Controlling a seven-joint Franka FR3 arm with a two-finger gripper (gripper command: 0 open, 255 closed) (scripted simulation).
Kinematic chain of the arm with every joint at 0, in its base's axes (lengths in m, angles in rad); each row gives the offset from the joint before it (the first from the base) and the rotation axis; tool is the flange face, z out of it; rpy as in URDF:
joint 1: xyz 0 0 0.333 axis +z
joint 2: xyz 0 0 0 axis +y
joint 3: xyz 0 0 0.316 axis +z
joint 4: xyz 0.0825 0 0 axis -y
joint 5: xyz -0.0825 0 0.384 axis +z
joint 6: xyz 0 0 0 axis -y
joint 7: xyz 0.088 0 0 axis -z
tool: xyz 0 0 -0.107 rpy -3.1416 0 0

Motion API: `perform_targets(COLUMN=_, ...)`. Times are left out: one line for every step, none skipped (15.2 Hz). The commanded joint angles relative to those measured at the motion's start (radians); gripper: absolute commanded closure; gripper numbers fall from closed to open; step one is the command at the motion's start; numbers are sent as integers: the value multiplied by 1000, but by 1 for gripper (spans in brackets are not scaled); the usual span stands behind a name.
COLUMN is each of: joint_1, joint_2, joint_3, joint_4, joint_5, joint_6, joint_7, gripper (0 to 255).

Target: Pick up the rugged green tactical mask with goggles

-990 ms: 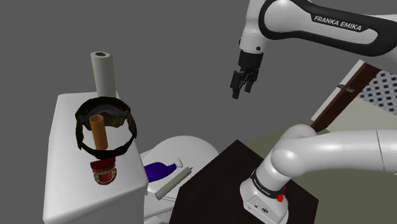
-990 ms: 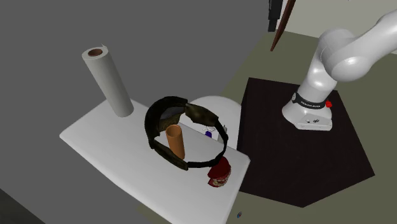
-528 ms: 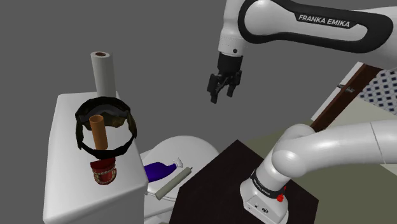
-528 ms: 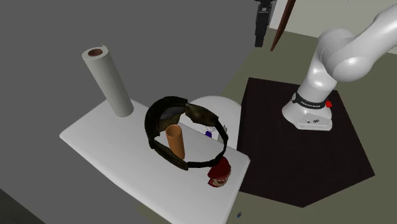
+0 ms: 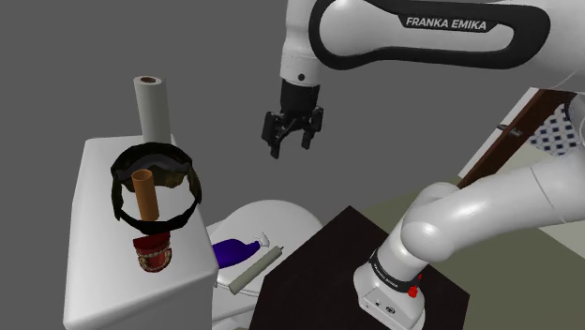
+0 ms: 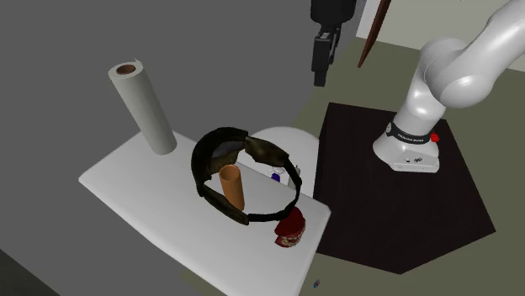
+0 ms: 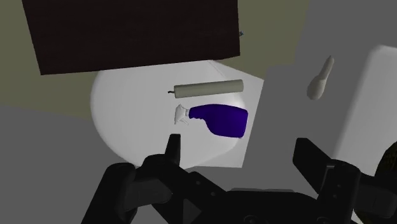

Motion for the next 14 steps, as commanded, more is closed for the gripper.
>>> perform_targets(joint_1=2, joint_2=59, joint_3=54, joint_4=29, joint_5=15, joint_6=45, joint_7=69, gripper=0)
perform_targets(joint_1=0, joint_2=88, joint_3=76, joint_4=50, joint_5=15, joint_6=61, joint_7=98, gripper=0)
perform_targets(joint_1=-2, joint_2=118, joint_3=97, joint_4=71, joint_5=13, joint_6=76, joint_7=127, gripper=0)
perform_targets(joint_1=-4, joint_2=150, joint_3=119, joint_4=95, joint_5=10, joint_6=90, joint_7=158, gripper=0)
perform_targets(joint_1=-7, joint_2=183, joint_3=140, joint_4=119, joint_5=4, joint_6=104, joint_7=189, gripper=0)
perform_targets(joint_1=-10, joint_2=217, joint_3=162, joint_4=145, joint_5=-5, joint_6=118, joint_7=220, gripper=0)
perform_targets(joint_1=-13, joint_2=252, joint_3=183, joint_4=171, joint_5=-16, joint_6=130, joint_7=253, gripper=0)
perform_targets(joint_1=-15, joint_2=288, joint_3=204, joint_4=200, joint_5=-29, joint_6=142, joint_7=286, gripper=0)
perform_targets(joint_1=-17, joint_2=326, joint_3=225, joint_4=229, joint_5=-45, joint_6=153, joint_7=320, gripper=0)
perform_targets(joint_1=-19, joint_2=366, joint_3=246, joint_4=260, joint_5=-65, joint_6=163, joint_7=356, gripper=0)
perform_targets(joint_1=-18, joint_2=407, joint_3=265, joint_4=292, joint_5=-87, joint_6=171, joint_7=392, gripper=0)
perform_targets(joint_1=-16, joint_2=449, joint_3=282, joint_4=326, joint_5=-112, joint_6=178, joint_7=430, gripper=0)
perform_targets(joint_1=-13, joint_2=493, joint_3=299, joint_4=362, joint_5=-139, joint_6=183, joint_7=468, gripper=0)
perform_targets(joint_1=-6, joint_2=539, joint_3=314, joint_4=399, joint_5=-170, joint_6=186, joint_7=507, gripper=0)
